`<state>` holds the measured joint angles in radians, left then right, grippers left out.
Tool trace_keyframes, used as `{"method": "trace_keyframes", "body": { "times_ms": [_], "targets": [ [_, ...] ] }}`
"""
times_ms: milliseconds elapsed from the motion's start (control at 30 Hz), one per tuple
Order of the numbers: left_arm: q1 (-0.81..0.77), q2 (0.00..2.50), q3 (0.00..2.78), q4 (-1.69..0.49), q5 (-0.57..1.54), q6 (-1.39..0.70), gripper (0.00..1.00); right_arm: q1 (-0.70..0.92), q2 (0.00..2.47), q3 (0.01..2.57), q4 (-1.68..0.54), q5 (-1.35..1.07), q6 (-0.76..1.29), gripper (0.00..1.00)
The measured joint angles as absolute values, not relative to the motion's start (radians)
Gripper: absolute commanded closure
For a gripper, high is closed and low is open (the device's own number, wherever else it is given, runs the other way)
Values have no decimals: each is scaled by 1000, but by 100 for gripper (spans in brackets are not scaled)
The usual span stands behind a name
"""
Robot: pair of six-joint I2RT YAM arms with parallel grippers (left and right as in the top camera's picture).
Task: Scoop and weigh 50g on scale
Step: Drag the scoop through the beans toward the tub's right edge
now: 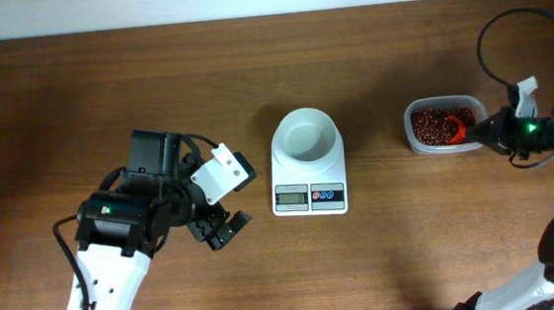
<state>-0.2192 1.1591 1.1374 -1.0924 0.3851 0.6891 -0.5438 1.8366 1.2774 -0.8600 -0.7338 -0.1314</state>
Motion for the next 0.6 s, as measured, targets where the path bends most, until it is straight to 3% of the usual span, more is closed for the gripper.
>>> {"method": "trace_keyframes", "body": {
  "times_ms": [600],
  "targets": [
    [-219,1159,1137,-1092,385,689,1,-614,1743,1277,-920,-816,-130,96]
  ]
}}
